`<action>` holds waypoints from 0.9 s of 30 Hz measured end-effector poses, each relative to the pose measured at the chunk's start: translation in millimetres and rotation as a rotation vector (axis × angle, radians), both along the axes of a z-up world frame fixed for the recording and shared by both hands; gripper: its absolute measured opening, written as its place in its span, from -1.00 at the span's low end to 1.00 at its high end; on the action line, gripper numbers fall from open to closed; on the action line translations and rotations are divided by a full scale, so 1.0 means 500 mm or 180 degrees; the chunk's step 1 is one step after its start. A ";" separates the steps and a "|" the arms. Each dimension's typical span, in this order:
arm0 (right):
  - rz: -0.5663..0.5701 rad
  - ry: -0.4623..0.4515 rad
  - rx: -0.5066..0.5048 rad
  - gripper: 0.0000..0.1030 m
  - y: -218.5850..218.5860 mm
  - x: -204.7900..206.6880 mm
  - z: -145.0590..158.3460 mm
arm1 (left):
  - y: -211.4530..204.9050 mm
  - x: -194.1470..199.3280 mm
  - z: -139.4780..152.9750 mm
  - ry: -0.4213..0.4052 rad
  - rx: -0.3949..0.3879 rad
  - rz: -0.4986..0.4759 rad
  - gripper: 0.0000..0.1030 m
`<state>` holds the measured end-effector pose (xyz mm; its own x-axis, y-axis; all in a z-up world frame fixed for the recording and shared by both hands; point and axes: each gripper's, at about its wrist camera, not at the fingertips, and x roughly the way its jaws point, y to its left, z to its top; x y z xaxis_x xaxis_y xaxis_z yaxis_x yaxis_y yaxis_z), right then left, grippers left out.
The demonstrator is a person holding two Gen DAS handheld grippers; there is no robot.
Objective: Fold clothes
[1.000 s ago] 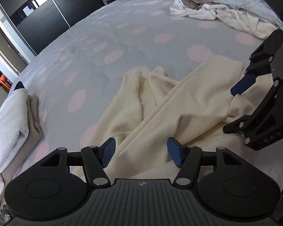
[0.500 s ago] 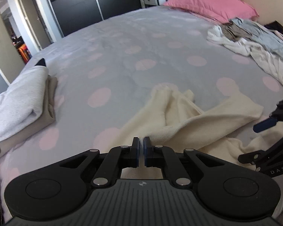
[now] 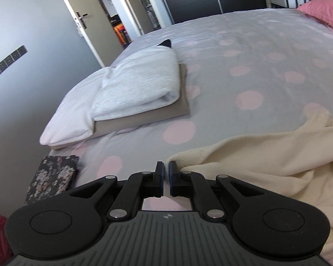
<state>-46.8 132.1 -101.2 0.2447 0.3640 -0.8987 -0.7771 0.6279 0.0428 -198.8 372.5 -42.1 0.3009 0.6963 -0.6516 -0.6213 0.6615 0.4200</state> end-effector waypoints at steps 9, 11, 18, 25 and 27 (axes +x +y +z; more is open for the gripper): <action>-0.0132 0.0071 0.0081 0.21 0.035 0.029 0.015 | -0.016 -0.009 0.005 0.0006 0.0042 -0.0236 -0.48; -0.0191 0.0110 0.0066 0.15 0.044 0.037 0.009 | -0.043 0.000 0.019 -0.0108 0.0003 -0.0562 -0.05; -0.0192 0.0201 0.0088 0.15 0.068 0.053 0.000 | -0.128 0.078 -0.005 0.0099 -0.0337 -0.1579 -0.01; -0.0135 0.0258 0.0162 0.14 0.088 0.071 -0.005 | -0.189 0.120 -0.068 0.0414 -0.0596 -0.2115 -0.09; -0.0154 0.0302 0.0176 0.12 0.091 0.079 -0.012 | -0.192 0.130 -0.085 0.0464 -0.0720 -0.2157 -0.16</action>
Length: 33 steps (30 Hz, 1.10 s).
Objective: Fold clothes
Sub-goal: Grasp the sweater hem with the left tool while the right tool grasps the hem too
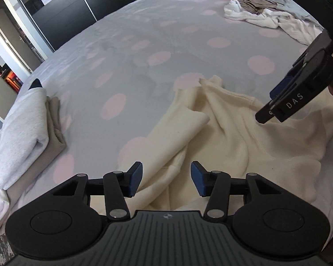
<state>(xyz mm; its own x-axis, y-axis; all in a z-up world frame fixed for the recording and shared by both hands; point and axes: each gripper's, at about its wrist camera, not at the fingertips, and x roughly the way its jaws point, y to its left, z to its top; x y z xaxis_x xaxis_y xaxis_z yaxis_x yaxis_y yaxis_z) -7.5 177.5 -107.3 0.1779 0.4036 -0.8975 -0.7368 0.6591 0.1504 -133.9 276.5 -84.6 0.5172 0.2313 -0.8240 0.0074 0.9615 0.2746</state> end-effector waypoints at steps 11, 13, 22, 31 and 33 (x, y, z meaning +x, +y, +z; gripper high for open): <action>-0.0139 0.0226 0.0165 -0.04 -0.005 0.030 -0.027 | 0.011 0.034 -0.071 0.0266 0.0040 0.0185 -0.35; -0.0159 0.0239 0.0221 -0.06 -0.004 0.034 -0.026 | 0.010 0.038 -0.074 0.0245 0.0062 0.0163 -0.35; -0.0253 0.0254 0.0255 -0.51 0.004 0.053 -0.040 | -0.006 0.060 -0.082 0.0097 0.0384 0.0023 -0.77; -0.0325 -0.0075 0.0308 -0.86 -0.015 0.041 0.005 | 0.055 0.022 0.028 -0.0661 0.0294 0.0722 -0.91; -0.0340 -0.0290 0.0293 -0.87 -0.028 0.032 0.032 | 0.077 0.009 0.065 -0.0843 0.0302 0.0913 -0.92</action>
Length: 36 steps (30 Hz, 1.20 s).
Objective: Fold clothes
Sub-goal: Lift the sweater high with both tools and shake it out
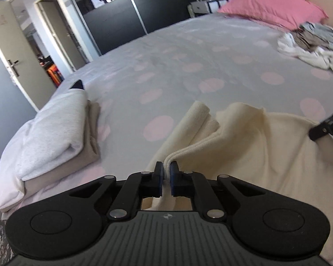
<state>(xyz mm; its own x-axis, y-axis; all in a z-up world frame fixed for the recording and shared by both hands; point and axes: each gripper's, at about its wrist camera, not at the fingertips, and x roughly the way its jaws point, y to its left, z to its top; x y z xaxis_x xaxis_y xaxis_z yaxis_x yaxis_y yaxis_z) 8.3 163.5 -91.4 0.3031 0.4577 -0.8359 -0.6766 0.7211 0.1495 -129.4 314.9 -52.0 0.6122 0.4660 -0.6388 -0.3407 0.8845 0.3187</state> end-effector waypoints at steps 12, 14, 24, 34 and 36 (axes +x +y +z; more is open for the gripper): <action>-0.0059 -0.0995 0.0574 -0.88 -0.185 -0.035 0.327 | -0.003 -0.147 0.328 -0.1335 0.0201 0.0066 -0.92; -0.0095 -0.1259 0.0688 -0.88 -0.212 -0.052 0.407 | -0.022 -0.160 0.391 -0.1552 0.0280 -0.0032 -0.92; -0.0392 -0.2412 0.1180 -0.88 -0.349 -0.170 0.708 | -0.116 -0.229 0.615 -0.2356 0.0363 -0.0489 -0.92; -0.0652 -0.3014 0.1771 -0.88 -0.501 -0.320 0.835 | -0.214 -0.369 0.693 -0.2961 0.0509 -0.0843 -0.92; -0.0665 -0.3156 0.1871 -0.88 -0.519 -0.347 0.847 | -0.231 -0.394 0.703 -0.3075 0.0576 -0.0886 -0.92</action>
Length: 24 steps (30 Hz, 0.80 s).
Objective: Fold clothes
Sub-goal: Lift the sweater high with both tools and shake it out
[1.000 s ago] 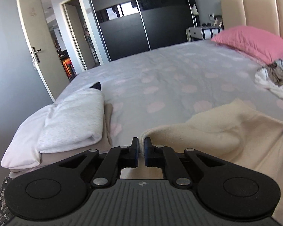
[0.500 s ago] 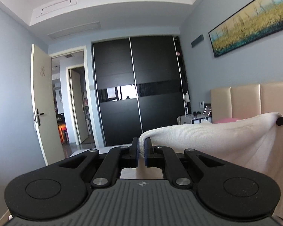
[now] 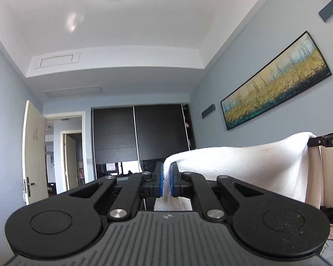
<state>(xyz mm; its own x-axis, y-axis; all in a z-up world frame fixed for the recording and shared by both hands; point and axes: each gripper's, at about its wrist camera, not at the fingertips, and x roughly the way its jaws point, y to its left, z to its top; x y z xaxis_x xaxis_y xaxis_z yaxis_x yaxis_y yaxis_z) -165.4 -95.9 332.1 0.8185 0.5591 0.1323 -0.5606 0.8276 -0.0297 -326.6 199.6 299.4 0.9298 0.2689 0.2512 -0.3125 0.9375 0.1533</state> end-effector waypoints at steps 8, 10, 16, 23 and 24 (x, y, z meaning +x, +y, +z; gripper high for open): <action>0.0176 -0.0012 0.0091 -0.88 0.018 -0.001 0.000 | 0.021 0.015 -0.005 0.0187 -0.0100 0.0072 -0.92; 0.0191 0.0146 -0.0022 -0.88 0.047 0.028 -0.033 | 0.046 0.027 -0.042 0.0447 -0.0254 0.0100 -0.92; 0.0270 0.0957 -0.0684 -0.88 0.181 0.177 -0.188 | 0.150 0.152 -0.220 0.1430 -0.0634 0.0267 -0.92; 0.0313 0.2006 -0.1353 -0.88 0.364 0.407 -0.414 | 0.284 0.361 -0.433 0.2311 -0.0921 0.0492 -0.92; 0.0301 0.2094 -0.1395 -0.88 0.389 0.438 -0.443 | 0.304 0.390 -0.456 0.2391 -0.0978 0.0528 -0.92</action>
